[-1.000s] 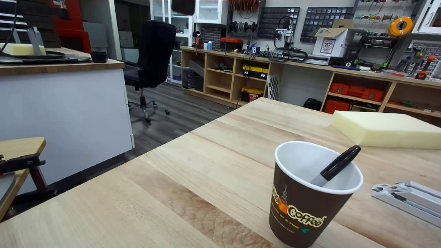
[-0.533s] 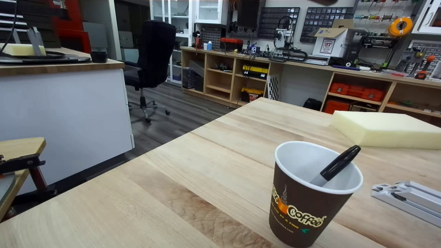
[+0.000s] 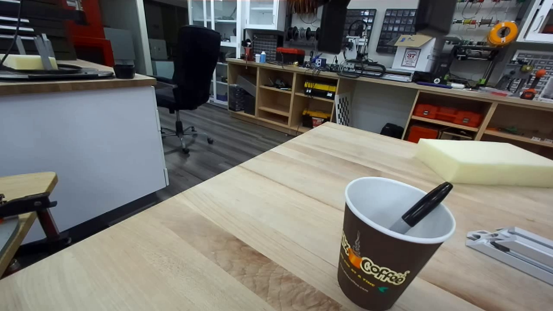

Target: Take the pen out of the brown coffee cup

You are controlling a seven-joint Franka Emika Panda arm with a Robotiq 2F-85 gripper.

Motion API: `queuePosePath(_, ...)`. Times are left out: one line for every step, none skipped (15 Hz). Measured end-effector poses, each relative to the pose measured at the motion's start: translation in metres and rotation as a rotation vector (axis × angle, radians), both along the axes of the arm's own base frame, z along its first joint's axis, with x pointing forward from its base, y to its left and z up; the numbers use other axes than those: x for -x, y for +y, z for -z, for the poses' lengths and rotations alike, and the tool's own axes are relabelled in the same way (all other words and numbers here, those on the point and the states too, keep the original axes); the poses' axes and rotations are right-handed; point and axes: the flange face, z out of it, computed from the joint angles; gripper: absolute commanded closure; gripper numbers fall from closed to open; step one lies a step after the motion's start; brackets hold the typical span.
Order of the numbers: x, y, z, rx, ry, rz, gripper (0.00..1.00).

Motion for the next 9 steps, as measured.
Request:
queuePosePath(0.0,0.0,0.001,0.0,0.001,0.0,0.0)
queuePosePath(0.0,0.0,0.001,0.0,0.002,0.0,0.0)
queuePosePath(-0.001,0.0,0.002,0.0,0.003,-0.001,0.0)
queuePosePath(-0.001,0.0,0.003,0.0,0.001,-0.002,0.0)
queuePosePath(-0.003,0.001,0.004,0.001,-0.002,-0.005,0.0)
queuePosePath(-0.005,0.002,0.006,0.003,-0.009,-0.009,0.0)
queuePosePath(-0.007,0.003,0.008,0.006,-0.017,-0.014,0.0)
queuePosePath(-0.01,0.004,0.011,0.008,-0.026,-0.019,0.0)
queuePosePath(-0.013,0.004,0.014,0.011,-0.035,-0.025,0.0)
